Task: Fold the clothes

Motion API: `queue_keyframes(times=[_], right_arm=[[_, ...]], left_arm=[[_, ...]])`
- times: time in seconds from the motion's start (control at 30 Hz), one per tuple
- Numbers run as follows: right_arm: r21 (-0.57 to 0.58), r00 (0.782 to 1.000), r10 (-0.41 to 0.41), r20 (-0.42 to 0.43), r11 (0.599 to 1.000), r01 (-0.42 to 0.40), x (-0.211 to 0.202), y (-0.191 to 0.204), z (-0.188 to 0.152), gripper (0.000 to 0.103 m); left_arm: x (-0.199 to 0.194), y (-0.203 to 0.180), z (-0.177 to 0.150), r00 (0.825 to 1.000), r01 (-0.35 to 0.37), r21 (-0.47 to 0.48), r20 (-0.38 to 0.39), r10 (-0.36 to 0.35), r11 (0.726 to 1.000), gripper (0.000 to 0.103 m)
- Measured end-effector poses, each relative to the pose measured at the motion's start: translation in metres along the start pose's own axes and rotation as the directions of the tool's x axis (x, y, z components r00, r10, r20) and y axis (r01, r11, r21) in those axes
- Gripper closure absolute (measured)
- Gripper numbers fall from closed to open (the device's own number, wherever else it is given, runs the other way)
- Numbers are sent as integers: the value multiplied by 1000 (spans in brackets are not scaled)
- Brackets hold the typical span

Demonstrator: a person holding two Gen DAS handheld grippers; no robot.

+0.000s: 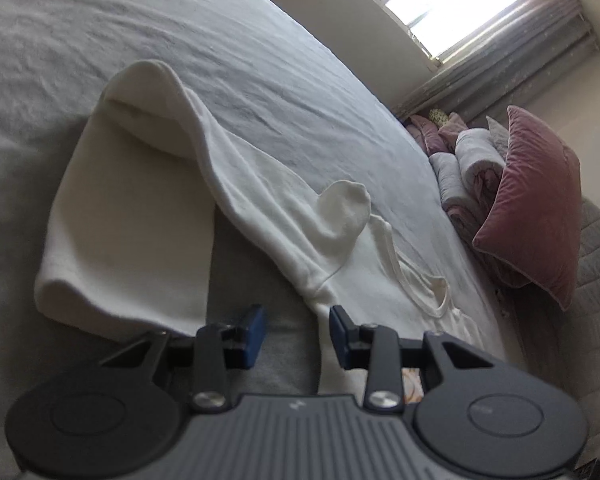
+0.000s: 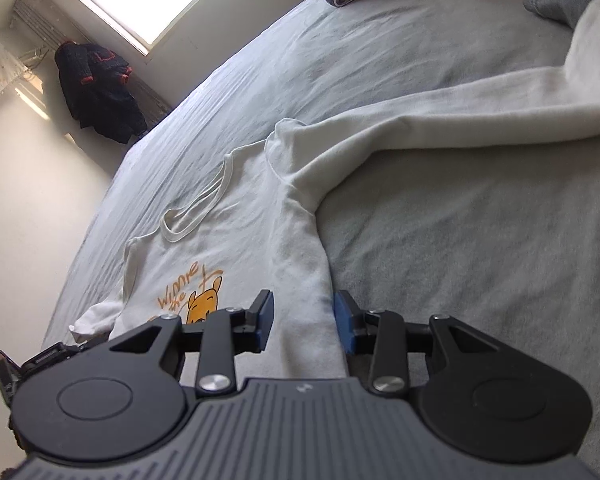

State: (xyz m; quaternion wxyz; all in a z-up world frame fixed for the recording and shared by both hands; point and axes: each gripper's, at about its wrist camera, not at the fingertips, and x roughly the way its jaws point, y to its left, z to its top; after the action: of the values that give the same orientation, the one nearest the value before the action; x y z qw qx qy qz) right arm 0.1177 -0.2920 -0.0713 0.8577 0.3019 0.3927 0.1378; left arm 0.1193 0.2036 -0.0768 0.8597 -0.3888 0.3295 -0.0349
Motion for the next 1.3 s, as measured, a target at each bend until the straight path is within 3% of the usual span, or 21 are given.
queue_keyframes(times=[0.13, 0.17, 0.2, 0.27, 0.33, 0.43, 0.5, 0.63, 0.8, 0.93, 1.13, 1.17, 1.27, 1.3], right_arm=[[63, 998, 61, 7, 996, -61, -2, -16, -2, 65], [84, 997, 73, 10, 994, -73, -3, -19, -1, 65], [98, 997, 80, 12, 992, -81, -2, -21, 0, 65], [106, 996, 88, 12, 990, -89, -2, -22, 0, 65], [103, 996, 93, 12, 990, -93, -3, -21, 0, 65], [88, 996, 89, 8, 992, -89, -5, -20, 0, 65], [76, 996, 84, 6, 994, -84, -5, -19, 0, 65], [65, 997, 78, -3, 995, -77, -8, -18, 1, 65], [78, 996, 87, -23, 993, -85, -12, -23, 1, 65], [110, 993, 108, -43, 989, -103, -17, -27, -2, 65], [60, 992, 104, -73, 993, -99, -25, -21, -12, 65], [46, 992, 101, -76, 994, -97, -26, -19, -14, 65], [25, 994, 80, -75, 997, -79, -30, -17, -19, 72], [19, 995, 69, -73, 997, -68, -32, -17, -20, 75]], left_arm=[[16, 3, 4, 998, 63, -72, -16, -64, 995, 81], [19, 1, 4, 998, 63, -66, -16, -65, 996, 86], [22, -1, 4, 998, 55, -54, -12, -56, 997, 98], [23, -8, 3, 1000, -4, -12, 19, 5, 1000, 102], [15, -25, 0, 991, -110, 106, 94, 100, 988, 102], [18, -50, -8, 966, -243, 275, 155, 207, 930, 102], [22, -55, -9, 951, -302, 320, 160, 263, 898, 102], [7, -37, 5, 978, -210, 174, 42, 206, 962, 98], [-20, -25, -7, 984, -135, 173, -89, 152, 976, 86], [-33, -15, -24, 985, -58, 169, -148, 83, 984, 78], [-46, -16, -41, 986, -42, 196, -152, 72, 980, 84], [-47, -19, -45, 986, -58, 217, -141, 90, 974, 97], [-49, -29, -56, 983, -121, 286, -100, 155, 951, 101], [-49, -37, -62, 975, -179, 334, -69, 213, 925, 101]])
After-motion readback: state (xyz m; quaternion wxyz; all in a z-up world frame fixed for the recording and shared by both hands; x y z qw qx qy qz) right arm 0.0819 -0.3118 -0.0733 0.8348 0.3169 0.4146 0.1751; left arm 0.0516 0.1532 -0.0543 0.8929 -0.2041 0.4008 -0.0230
